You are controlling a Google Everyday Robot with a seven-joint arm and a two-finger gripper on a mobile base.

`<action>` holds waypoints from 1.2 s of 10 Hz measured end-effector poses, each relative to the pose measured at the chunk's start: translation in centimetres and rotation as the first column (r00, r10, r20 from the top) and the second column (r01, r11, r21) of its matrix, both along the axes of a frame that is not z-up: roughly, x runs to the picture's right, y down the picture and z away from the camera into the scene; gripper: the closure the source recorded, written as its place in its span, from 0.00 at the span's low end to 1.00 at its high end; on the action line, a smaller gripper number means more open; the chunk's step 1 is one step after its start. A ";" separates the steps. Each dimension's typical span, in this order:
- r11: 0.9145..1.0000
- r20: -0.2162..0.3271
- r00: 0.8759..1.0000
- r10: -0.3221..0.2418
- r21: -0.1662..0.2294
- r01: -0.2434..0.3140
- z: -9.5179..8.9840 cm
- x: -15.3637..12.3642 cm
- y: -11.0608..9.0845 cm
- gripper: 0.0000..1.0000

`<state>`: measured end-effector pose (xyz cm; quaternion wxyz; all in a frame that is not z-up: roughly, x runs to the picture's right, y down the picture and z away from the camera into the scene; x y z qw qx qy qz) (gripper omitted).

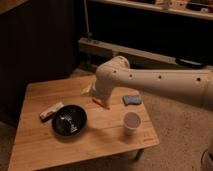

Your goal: Place the ceramic cup in the ceramic bowl

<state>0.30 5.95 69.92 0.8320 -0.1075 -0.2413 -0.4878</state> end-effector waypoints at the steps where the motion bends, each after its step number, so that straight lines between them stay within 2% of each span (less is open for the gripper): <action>1: 1.000 -0.038 0.999 0.014 0.009 -0.014 -0.6 2.7 0.2 0.20; 3: 0.999 -0.128 0.991 0.042 0.016 -0.040 -2.0 8.1 0.7 0.20; 4: 0.998 -0.181 0.982 0.060 0.008 -0.059 -2.7 11.0 1.3 0.20; 6: 0.995 -0.261 0.961 0.093 -0.020 -0.102 -3.4 15.5 3.2 0.20; 7: 0.988 -0.310 0.942 0.127 -0.041 -0.147 -3.4 18.1 5.0 0.20; 9: 0.973 -0.352 0.919 0.179 -0.072 -0.218 -2.4 20.1 8.7 0.20; 11: 0.960 -0.355 0.912 0.208 -0.103 -0.259 -1.6 20.2 11.3 0.20; 12: 0.958 -0.347 0.914 0.210 -0.116 -0.264 -1.3 19.6 11.8 0.20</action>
